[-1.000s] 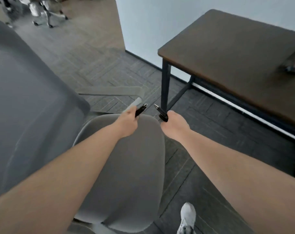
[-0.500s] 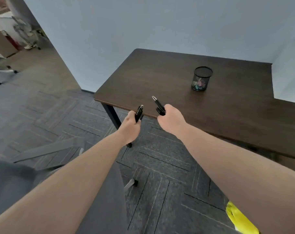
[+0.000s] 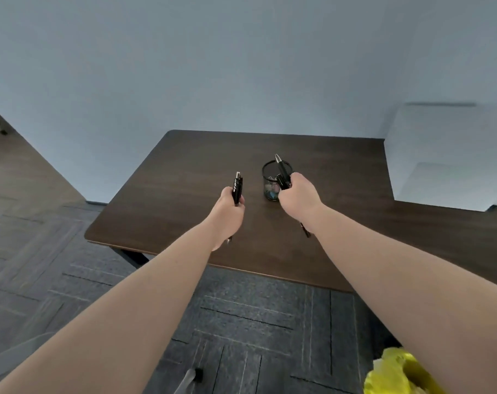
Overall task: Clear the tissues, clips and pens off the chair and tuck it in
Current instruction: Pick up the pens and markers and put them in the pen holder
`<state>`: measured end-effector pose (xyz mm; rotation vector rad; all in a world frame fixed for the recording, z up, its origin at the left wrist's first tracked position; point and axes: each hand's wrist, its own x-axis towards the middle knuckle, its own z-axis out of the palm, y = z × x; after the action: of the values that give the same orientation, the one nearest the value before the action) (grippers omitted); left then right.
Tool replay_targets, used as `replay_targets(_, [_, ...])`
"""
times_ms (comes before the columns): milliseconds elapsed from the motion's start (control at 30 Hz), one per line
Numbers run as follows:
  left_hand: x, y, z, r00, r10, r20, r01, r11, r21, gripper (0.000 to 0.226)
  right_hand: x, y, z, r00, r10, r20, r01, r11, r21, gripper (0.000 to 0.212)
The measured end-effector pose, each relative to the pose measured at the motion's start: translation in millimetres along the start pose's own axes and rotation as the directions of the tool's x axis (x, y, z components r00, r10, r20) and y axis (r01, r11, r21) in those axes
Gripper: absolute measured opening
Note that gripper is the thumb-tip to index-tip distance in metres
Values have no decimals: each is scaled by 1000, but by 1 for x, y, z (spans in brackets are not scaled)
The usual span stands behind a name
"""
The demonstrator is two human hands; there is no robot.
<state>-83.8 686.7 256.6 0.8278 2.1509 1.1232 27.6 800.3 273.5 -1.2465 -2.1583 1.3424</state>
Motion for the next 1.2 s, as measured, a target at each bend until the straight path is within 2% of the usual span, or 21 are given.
replay_targets(133, [54,14,8,999,27,18,-26,996,-82,13,46,-2,-6,997,51,-62,-44,993,106,5])
replay_targets(267, [115,28,16,996,80,46,-76,994,-82,9,95,-3,-4,984,110,-140,-74,967,242,17])
replay_targets(567, [211,40,38,988,139,73,-127,982,-140,7,180,-8,4,949,199,-244,-76,898,434,10])
replay_targets(800, [247,33,50,989,118,85,-97,971,-221,8,215,-3,20,945,209,-251,-76,887,455,11])
replay_targets(1067, [251,27,65,994,69,84,-40,951,-307,10,222,12,35,956,215,-202,-111,897,427,11])
replay_targets(1200, [249,24,71,992,56,111,-23,960,-278,9,224,18,36,954,219,-205,-121,906,407,11])
